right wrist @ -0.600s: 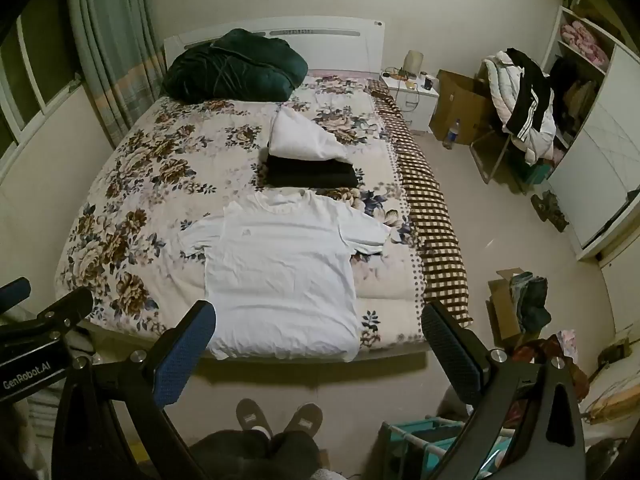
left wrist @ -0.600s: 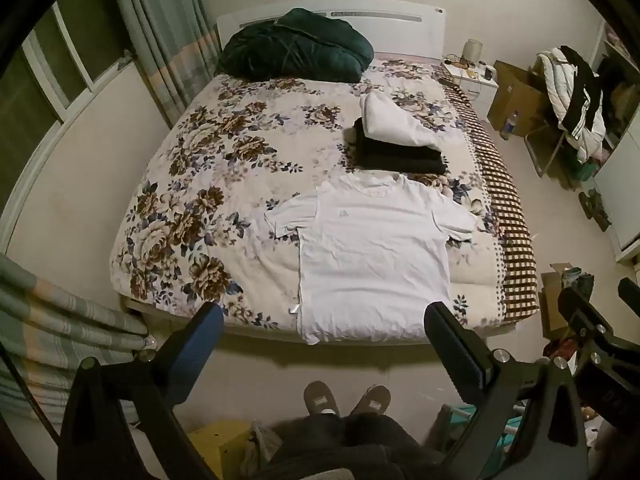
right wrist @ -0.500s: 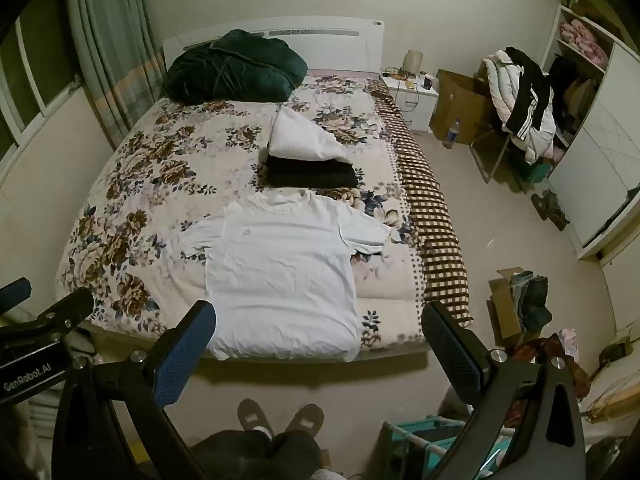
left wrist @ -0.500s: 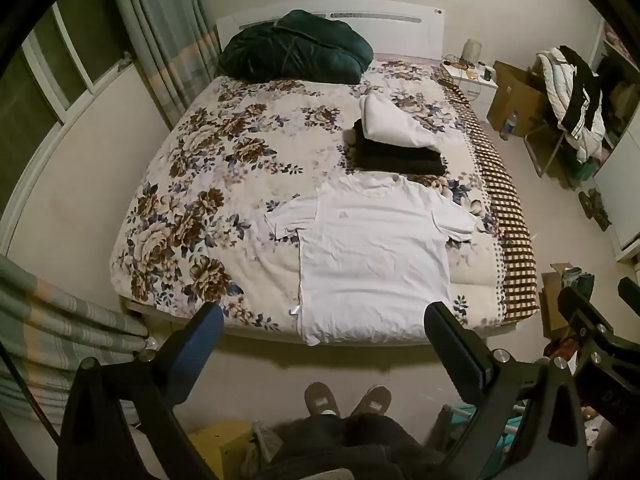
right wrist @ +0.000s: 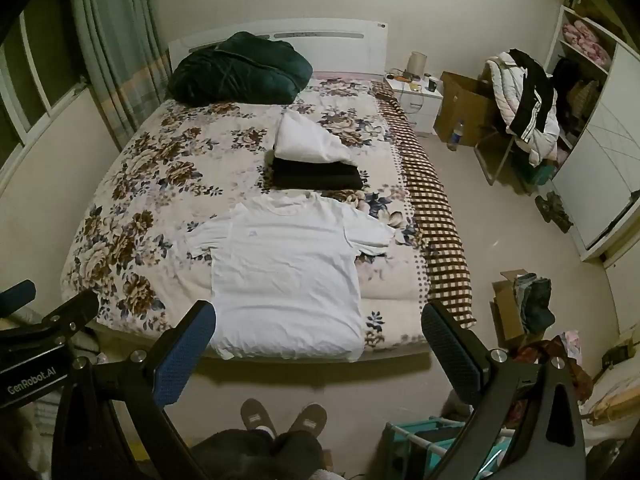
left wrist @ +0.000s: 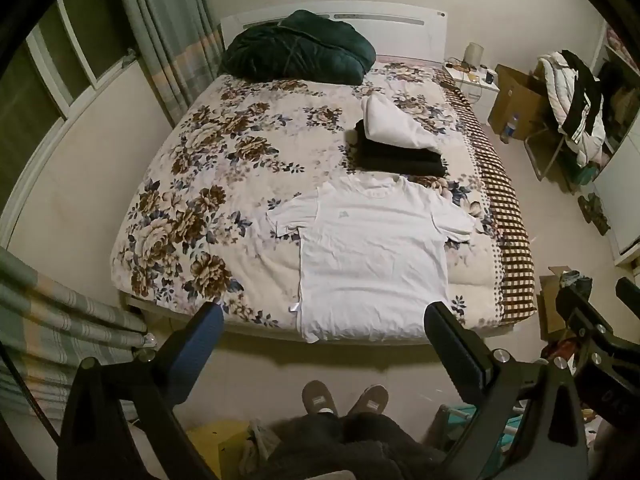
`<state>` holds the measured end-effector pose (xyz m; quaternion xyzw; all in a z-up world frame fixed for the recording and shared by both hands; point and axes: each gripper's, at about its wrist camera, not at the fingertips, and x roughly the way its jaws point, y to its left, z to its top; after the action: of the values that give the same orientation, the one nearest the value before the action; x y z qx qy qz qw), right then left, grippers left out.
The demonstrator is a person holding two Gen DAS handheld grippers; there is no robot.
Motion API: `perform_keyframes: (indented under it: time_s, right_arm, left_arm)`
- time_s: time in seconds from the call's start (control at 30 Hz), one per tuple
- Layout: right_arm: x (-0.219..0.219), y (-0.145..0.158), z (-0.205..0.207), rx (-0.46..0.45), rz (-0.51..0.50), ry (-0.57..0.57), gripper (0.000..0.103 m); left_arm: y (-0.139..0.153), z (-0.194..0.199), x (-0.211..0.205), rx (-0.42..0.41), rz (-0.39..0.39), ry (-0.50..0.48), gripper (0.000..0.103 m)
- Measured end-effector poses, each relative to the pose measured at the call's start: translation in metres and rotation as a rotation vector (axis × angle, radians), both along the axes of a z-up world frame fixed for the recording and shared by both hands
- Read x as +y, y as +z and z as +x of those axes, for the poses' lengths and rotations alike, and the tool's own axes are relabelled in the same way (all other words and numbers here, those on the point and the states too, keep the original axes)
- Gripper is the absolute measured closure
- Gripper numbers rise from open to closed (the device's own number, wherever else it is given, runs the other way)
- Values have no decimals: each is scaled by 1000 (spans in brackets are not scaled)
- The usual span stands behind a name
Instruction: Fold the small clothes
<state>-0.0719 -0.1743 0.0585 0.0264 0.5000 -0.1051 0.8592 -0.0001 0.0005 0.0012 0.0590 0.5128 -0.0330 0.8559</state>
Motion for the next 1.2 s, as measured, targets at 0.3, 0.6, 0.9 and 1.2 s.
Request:
perform_keyframes:
  time_s: [0.3,0.6,0.9,1.2]
  right_arm:
    - [3,3,-10,-8,3,4,0]
    - [4,3,-11,-11,4,4,0]
    - [2,3,-11,-12,6,4,0]
    - [2,3,-12,-14,7,4,0]
  left_arm:
    - [1,-5,0,-3,-5,-1,0]
    - [4,-13,1,-7,-8,-1,0]
    - [5,-13,2,-8,-13,-1,0]
    - [17,-16,5,-15,-13,2,0]
